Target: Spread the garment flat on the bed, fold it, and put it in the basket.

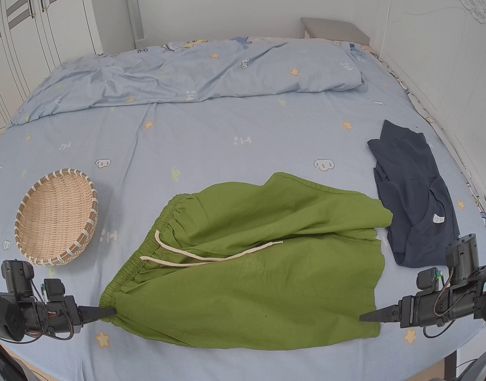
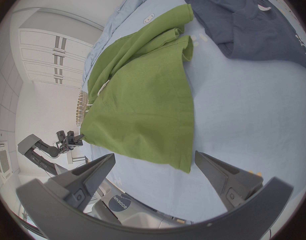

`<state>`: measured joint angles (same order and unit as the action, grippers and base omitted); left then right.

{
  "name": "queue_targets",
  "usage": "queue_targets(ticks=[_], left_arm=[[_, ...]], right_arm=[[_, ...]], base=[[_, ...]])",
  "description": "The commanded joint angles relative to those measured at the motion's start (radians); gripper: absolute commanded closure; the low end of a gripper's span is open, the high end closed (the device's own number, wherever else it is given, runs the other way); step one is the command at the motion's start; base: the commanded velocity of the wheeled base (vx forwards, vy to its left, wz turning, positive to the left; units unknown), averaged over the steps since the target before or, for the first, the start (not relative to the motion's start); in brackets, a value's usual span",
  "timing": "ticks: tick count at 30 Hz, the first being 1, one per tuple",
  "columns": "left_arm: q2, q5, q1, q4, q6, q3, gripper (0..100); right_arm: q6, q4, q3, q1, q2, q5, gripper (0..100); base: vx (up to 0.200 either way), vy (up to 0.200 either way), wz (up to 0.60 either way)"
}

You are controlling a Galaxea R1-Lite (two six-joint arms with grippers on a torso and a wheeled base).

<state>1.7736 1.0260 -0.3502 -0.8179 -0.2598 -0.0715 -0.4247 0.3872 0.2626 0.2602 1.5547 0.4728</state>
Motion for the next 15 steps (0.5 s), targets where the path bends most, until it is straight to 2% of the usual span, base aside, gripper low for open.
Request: queue_targets(ticks=[1,3,11,15], left_arm=[[-0.003,0.0,0.004,-0.001,-0.001,-0.013,100],[-0.003,0.0,0.004,-0.001,-0.001,-0.014,100],[0.012,0.0,0.013,-0.001,0.001,-0.024,100],[0.013,0.0,0.016,-0.001,0.001,-0.025,100]], right_arm=[[0.012,0.125,-0.071,-0.007,0.151,0.004,0],[0.009,0.163,-0.083,-0.012,0.162,0.004,0],[0.009,0.17,-0.082,-0.012,0.173,0.007,0],[0.011,0.18,-0.077,-0.012,0.211,0.061,0]], base=[[0.0,0.0,0.0],[0.0,0.0,0.0],[0.0,0.0,0.0],[0.0,0.0,0.0]])
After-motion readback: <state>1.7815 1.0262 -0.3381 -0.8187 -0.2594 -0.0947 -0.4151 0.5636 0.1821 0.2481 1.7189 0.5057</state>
